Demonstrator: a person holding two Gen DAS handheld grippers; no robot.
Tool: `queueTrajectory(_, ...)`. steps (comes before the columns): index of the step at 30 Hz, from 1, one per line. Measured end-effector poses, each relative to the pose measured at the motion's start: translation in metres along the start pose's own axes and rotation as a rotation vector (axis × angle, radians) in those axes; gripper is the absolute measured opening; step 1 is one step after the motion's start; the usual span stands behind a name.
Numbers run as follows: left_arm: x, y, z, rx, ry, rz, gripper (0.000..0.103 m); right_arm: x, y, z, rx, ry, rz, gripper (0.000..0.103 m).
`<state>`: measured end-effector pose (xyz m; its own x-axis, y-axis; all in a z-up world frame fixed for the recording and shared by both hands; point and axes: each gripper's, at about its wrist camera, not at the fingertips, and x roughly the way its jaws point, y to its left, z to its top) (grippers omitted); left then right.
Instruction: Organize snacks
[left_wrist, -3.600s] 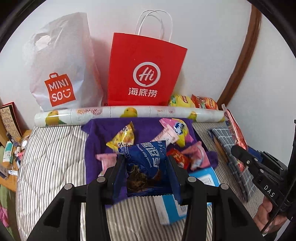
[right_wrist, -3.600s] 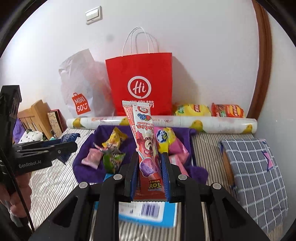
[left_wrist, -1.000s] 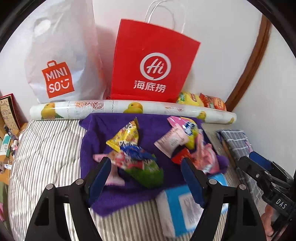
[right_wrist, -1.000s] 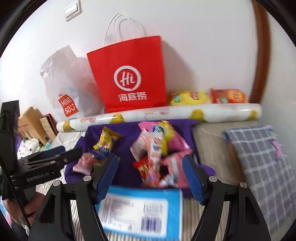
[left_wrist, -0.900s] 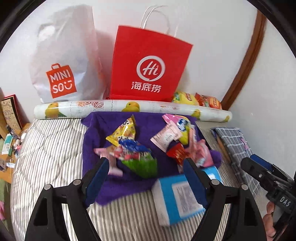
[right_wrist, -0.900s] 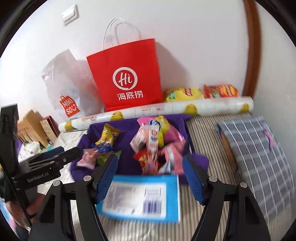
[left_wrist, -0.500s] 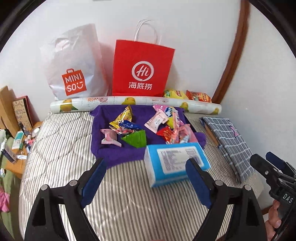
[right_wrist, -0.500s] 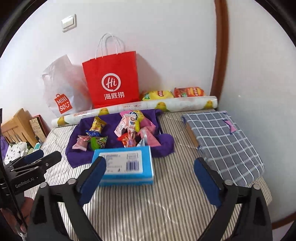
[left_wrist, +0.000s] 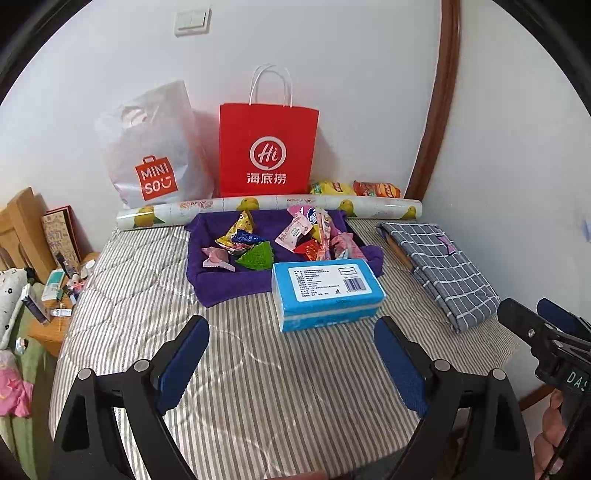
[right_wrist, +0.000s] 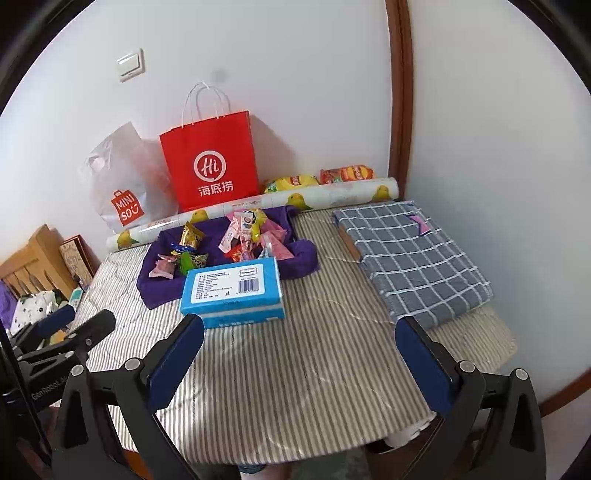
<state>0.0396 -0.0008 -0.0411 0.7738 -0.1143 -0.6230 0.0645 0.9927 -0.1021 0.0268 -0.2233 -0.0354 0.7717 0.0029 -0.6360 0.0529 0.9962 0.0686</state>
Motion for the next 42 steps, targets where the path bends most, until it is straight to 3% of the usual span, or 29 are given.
queueTrajectory(17, -0.049, -0.013, -0.016, 0.016, -0.053, 0.026, 0.091, -0.058, -0.008, -0.016, -0.039, -0.097, 0.015, 0.102)
queueTrajectory(42, -0.058, -0.012, -0.018, 0.004, -0.062, 0.019, 0.091, -0.064, -0.003, -0.022, -0.052, -0.107, 0.03, 0.102)
